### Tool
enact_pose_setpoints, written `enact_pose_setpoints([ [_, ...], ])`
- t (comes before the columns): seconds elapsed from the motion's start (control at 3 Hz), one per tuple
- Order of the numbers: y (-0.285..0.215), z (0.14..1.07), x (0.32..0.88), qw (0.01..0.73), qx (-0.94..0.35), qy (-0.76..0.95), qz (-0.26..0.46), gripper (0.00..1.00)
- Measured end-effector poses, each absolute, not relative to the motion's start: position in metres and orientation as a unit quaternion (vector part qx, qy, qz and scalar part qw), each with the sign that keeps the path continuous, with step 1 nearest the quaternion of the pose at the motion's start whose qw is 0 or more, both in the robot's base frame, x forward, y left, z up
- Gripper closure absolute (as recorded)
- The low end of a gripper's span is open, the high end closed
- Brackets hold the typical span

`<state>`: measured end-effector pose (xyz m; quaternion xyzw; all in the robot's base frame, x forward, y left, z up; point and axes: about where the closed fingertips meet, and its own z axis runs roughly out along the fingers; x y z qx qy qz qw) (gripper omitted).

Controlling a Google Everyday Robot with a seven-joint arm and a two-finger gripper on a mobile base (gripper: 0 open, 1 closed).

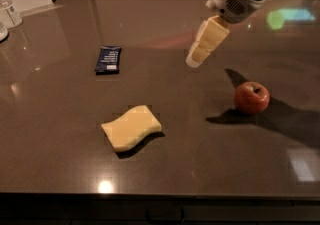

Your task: Move rxbar blueberry near apple

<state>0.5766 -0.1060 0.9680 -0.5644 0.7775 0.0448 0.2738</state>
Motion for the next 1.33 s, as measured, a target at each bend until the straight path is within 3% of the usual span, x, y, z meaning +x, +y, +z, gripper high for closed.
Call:
enact_pose_setpoints([
  [0.67,-0.048,0.940,0.631,0.317,-0.532,0.779,0.098,0.00],
  [1.33,0.017,0.918,0.650,0.363,-0.538,0.748,0.137,0.00],
])
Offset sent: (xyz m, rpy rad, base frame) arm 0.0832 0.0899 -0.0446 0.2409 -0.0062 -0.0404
